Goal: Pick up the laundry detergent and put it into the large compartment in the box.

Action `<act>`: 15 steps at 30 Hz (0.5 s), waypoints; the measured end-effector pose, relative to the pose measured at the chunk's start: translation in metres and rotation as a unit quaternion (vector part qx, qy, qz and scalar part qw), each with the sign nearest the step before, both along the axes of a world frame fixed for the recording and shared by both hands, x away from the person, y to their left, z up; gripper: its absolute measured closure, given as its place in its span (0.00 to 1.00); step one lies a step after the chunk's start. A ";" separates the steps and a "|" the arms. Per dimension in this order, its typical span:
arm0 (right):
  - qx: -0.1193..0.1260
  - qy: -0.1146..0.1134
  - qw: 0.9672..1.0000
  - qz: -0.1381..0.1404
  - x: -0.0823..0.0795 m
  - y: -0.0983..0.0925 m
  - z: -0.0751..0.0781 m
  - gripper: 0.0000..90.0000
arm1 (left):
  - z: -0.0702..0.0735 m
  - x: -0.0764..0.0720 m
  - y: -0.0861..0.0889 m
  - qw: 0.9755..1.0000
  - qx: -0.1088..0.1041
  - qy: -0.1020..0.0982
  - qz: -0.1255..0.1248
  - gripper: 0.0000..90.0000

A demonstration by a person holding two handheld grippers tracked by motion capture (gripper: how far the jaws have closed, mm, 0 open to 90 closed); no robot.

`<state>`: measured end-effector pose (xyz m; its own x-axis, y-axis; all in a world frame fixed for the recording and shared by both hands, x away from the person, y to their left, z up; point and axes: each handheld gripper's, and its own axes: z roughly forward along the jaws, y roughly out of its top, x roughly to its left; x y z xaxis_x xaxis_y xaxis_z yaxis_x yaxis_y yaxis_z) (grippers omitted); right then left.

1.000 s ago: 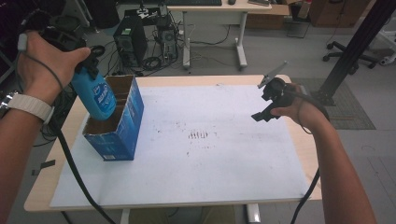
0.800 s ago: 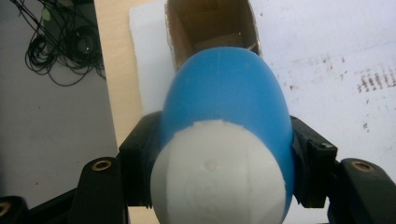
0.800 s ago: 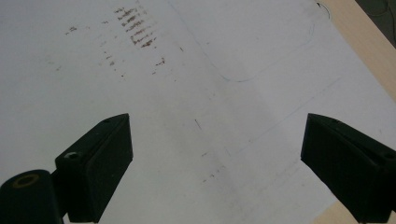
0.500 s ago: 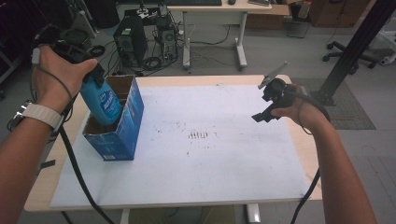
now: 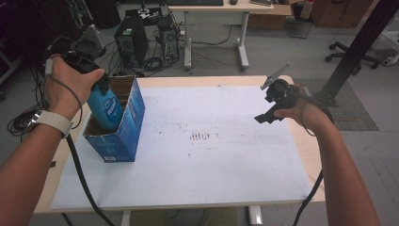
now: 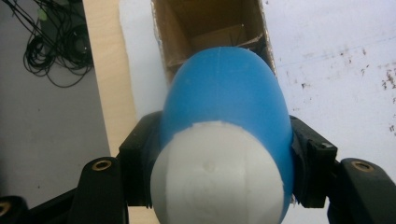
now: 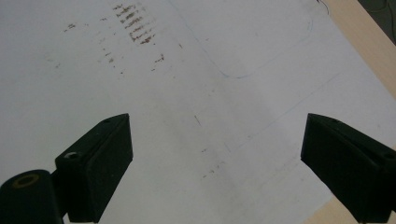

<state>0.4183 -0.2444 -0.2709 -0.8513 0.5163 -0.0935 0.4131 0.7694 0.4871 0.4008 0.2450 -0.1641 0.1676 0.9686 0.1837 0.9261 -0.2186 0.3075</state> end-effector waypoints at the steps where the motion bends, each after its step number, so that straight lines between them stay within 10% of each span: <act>1: 0.000 0.000 1.000 0.000 0.000 0.000 0.000 0.10 | -0.002 0.001 0.000 1.000 0.000 0.000 0.000 0.42; 15: -0.002 0.001 1.000 -0.005 0.000 -0.002 -0.001 0.10 | -0.026 0.008 0.002 1.000 0.003 0.009 0.000 0.42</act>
